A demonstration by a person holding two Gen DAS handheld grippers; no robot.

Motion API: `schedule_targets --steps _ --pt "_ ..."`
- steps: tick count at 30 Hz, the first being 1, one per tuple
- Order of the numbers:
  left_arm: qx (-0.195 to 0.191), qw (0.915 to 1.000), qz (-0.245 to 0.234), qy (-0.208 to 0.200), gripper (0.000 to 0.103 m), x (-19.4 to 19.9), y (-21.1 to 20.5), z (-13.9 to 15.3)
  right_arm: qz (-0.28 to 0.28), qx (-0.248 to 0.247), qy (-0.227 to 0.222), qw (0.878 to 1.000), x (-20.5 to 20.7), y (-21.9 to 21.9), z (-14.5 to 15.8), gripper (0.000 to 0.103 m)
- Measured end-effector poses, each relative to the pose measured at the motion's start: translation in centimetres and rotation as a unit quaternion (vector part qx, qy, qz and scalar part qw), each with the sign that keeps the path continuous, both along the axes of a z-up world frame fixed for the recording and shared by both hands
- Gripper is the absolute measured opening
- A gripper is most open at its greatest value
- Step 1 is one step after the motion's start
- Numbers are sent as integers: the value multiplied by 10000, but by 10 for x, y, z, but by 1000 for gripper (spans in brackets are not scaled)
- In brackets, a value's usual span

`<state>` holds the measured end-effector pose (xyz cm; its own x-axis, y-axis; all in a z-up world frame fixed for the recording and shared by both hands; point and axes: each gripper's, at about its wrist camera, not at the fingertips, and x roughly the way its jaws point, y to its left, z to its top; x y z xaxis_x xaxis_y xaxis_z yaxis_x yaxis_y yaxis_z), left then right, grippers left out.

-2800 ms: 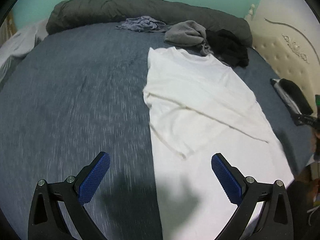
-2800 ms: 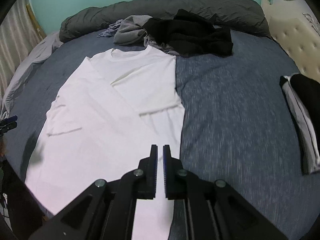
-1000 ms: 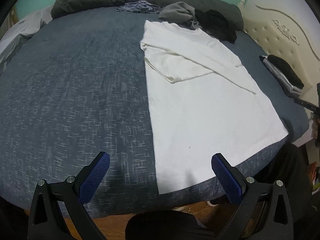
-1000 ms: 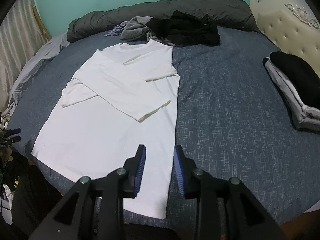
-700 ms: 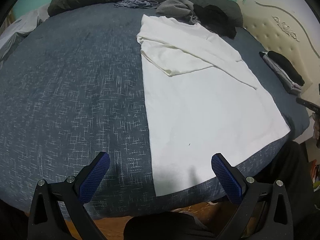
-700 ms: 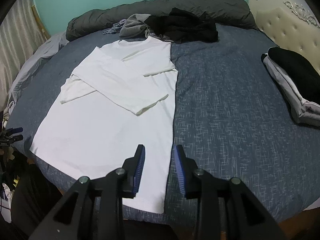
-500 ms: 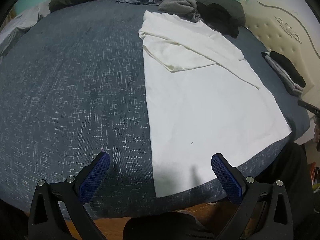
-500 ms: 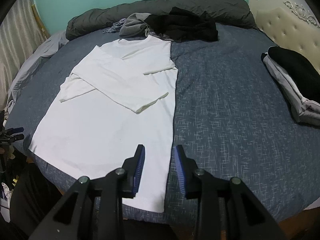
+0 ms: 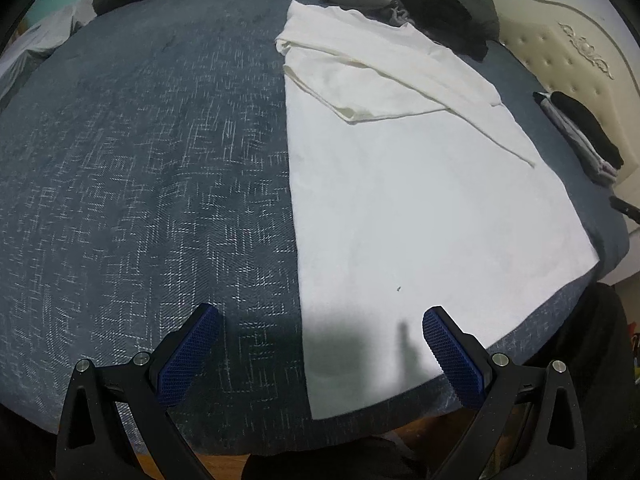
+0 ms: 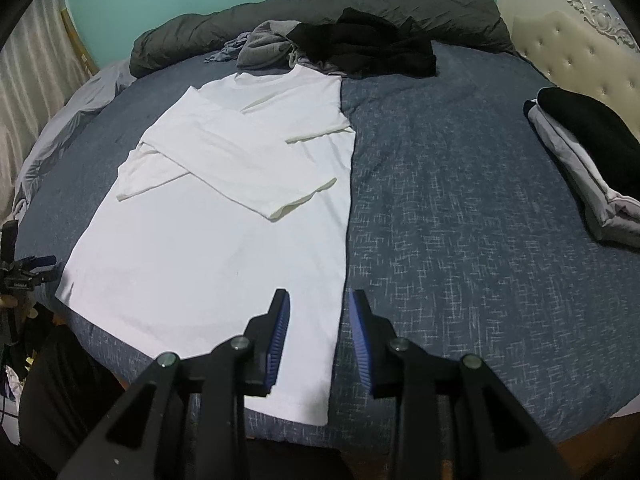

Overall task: Fold clothes
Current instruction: 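Move both tools back over the white shirt hem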

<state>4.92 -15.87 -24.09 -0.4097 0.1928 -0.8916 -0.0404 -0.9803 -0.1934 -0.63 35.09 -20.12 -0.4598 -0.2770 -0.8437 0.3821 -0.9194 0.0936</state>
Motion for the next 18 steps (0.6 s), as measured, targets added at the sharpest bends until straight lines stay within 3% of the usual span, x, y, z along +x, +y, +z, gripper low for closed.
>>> schedule_targets --steps 18 --pt "59 9999 -33 -117 103 -3 3 -20 -25 9 -152 9999 -4 1 -15 31"
